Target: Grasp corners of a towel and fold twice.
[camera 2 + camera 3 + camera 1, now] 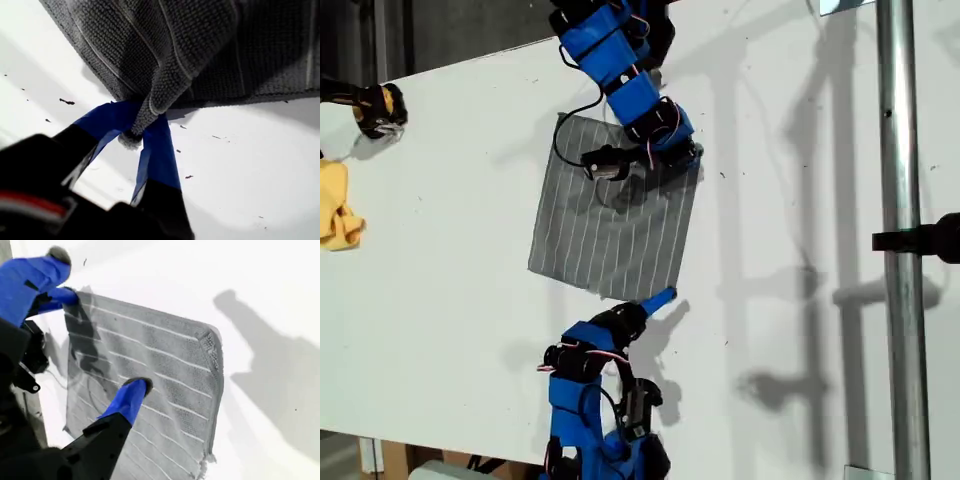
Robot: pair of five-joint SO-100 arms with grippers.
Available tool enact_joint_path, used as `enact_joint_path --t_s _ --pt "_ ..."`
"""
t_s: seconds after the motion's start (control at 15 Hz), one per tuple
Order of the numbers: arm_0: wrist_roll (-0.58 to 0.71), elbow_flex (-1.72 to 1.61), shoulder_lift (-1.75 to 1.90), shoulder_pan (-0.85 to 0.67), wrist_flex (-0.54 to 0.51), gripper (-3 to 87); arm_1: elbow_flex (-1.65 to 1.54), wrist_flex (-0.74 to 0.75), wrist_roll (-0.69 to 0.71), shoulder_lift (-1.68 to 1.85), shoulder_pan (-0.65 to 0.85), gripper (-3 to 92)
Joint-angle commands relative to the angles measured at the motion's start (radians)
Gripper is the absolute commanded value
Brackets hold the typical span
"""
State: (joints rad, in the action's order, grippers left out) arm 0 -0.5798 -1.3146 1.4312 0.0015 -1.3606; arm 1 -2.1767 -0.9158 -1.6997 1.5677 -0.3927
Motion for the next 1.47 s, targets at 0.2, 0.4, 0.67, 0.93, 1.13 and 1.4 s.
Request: enact_joint_path --t_s 0.2,0.4,0.67,0.93,1.13,1.4 --pt "-0.029 0.049 -0.166 -0.043 0.005 38.5 0.032 0.005 0.015 -0.005 0.018 -0.2" --pt "-0.037 0.052 -0.256 -0.054 0.071 34.9 0.032 0.011 0.017 -0.006 0.017 -0.2" --pt "-0.044 0.054 -0.331 -0.083 0.140 32.5 0.031 0.009 0.020 -0.003 0.014 -0.2" --pt "-0.063 0.057 -0.396 -0.106 0.150 27.2 0.031 0.002 0.015 0.011 0.008 -0.2" --pt "-0.107 0.057 -0.399 -0.117 0.098 5.2 0.031 -0.009 0.017 0.023 0.011 -0.2" --pt "-0.110 0.109 -0.376 -0.083 0.046 -2.7 0.031 -0.009 0.031 0.023 0.023 -0.2"
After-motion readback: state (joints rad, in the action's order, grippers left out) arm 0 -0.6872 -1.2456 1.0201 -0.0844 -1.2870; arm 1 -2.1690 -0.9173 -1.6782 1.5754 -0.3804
